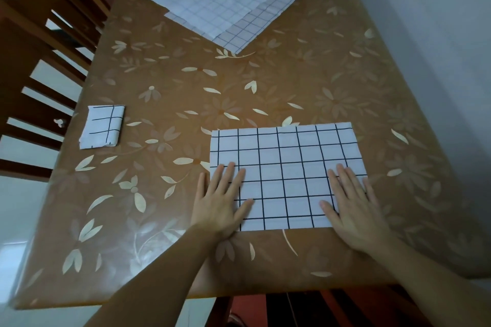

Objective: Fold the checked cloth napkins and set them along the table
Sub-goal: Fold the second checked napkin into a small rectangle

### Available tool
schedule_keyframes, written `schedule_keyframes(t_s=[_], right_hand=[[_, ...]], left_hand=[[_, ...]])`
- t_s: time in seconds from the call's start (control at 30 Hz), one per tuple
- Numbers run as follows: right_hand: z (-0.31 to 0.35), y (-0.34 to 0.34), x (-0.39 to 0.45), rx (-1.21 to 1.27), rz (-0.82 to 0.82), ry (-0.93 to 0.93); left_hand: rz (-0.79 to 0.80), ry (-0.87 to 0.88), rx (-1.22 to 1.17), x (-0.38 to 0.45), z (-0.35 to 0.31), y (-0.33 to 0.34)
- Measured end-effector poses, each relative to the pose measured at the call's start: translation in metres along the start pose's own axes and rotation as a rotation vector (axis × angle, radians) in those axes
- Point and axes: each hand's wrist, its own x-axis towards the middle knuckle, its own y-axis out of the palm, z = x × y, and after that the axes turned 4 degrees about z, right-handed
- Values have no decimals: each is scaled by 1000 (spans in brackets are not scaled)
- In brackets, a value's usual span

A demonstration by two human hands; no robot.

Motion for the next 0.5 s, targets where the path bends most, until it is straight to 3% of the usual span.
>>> schedule_keyframes(t_s=[0.13,0.33,0.5], right_hand=[[-3,-10,-5,-45,25,-51],[-14,-34,-35,-198,-53,-452],[-26,-36,-37,-325,-23,-217]], left_hand=[[-18,62,64,1,-11,-8],[-17,318,-169,-5,-73,-34],[219,343,-66,-15,-83,-34]])
